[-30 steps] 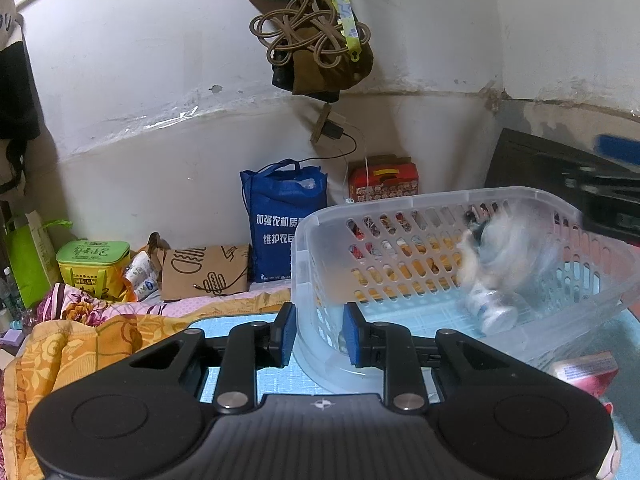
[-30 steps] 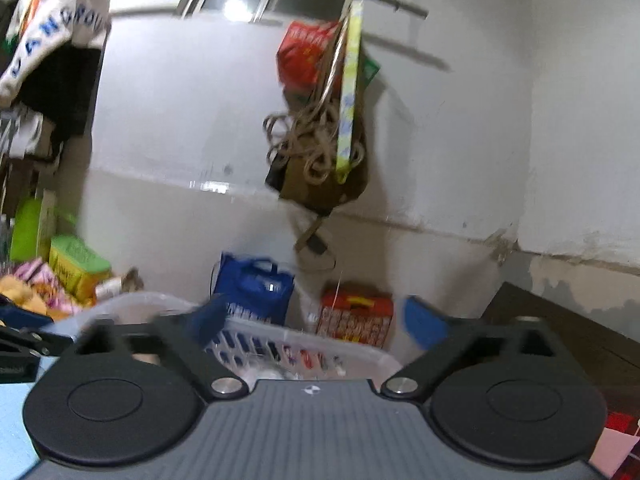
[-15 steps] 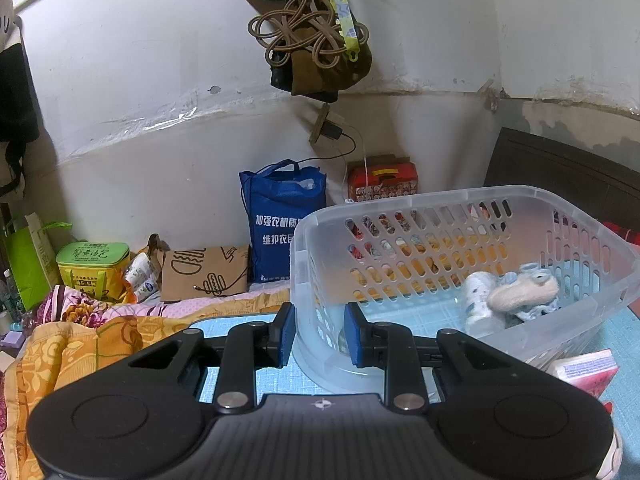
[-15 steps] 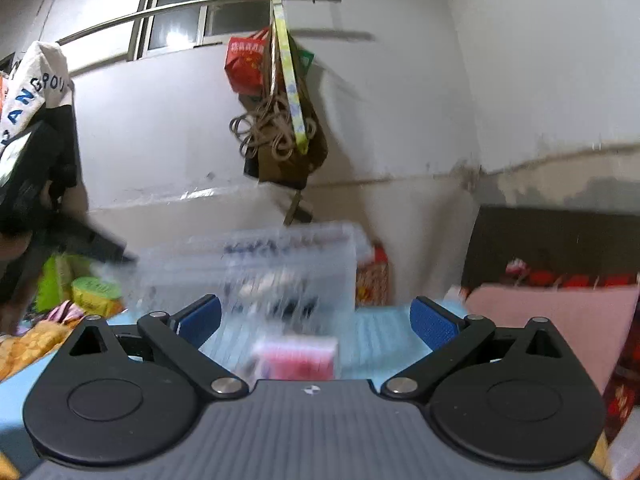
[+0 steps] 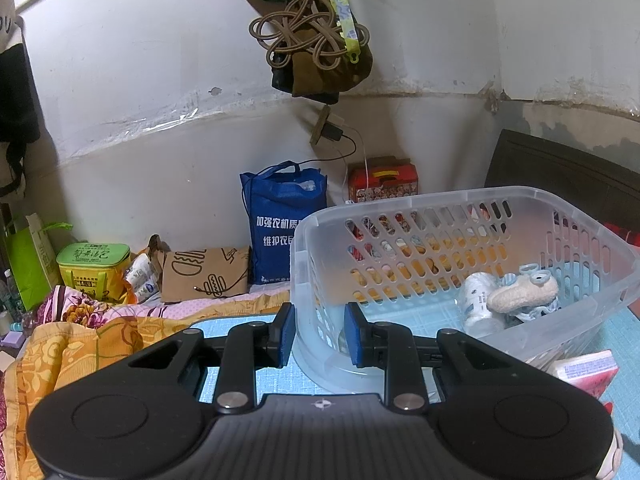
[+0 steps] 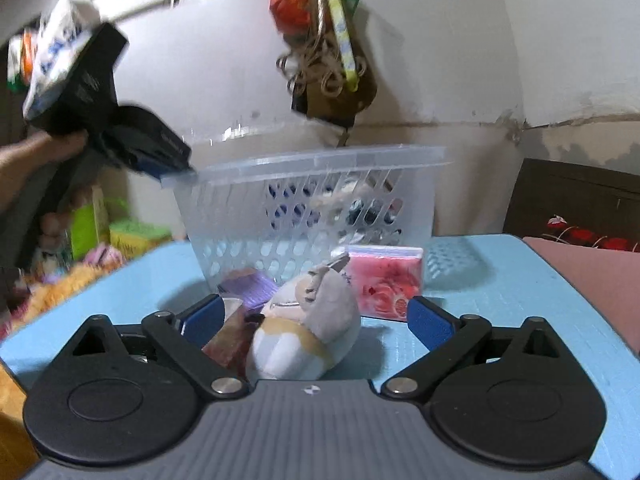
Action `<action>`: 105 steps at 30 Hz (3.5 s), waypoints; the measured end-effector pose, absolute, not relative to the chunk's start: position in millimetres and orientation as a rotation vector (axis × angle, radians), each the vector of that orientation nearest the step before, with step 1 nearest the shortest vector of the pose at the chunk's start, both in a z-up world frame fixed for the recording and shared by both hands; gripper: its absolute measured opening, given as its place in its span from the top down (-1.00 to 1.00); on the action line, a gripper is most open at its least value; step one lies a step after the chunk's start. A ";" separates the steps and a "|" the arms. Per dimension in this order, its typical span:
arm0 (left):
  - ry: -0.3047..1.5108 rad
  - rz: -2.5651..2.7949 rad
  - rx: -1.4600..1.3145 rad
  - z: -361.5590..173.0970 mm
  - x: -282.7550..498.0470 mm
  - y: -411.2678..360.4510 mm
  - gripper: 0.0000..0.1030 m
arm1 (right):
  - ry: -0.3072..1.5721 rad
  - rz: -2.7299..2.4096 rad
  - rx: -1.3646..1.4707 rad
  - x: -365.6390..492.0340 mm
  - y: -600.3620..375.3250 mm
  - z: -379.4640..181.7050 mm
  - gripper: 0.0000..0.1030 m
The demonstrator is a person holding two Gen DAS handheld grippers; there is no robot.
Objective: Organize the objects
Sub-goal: 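Grasp the gray-white plush toy with the right tool, then carry the plush toy into the basket and open the right tool, then grasp the pink tissue pack with the right tool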
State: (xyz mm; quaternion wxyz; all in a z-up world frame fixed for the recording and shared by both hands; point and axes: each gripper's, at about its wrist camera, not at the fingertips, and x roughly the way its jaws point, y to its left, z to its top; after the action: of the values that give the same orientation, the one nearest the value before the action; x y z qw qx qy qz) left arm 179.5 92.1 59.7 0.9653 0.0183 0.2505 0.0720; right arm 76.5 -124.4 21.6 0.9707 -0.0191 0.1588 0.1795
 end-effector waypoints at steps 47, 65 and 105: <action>0.490 0.156 0.054 55.3 173.3 90.6 0.42 | 0.146 0.358 0.051 65.6 -167.9 46.9 -0.23; 0.491 0.147 0.051 55.1 174.3 91.9 0.41 | 0.157 0.417 0.078 117.0 -151.8 112.5 -0.23; 0.491 0.152 0.052 57.2 174.4 93.0 0.43 | 0.504 0.278 0.090 152.7 -142.0 29.1 -1.00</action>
State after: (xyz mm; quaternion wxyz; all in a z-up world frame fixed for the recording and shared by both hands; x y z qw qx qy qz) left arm 174.4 93.0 57.2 0.9669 0.0256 0.2427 0.0749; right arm 152.7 -142.0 29.1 0.9579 0.0443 0.2482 0.1371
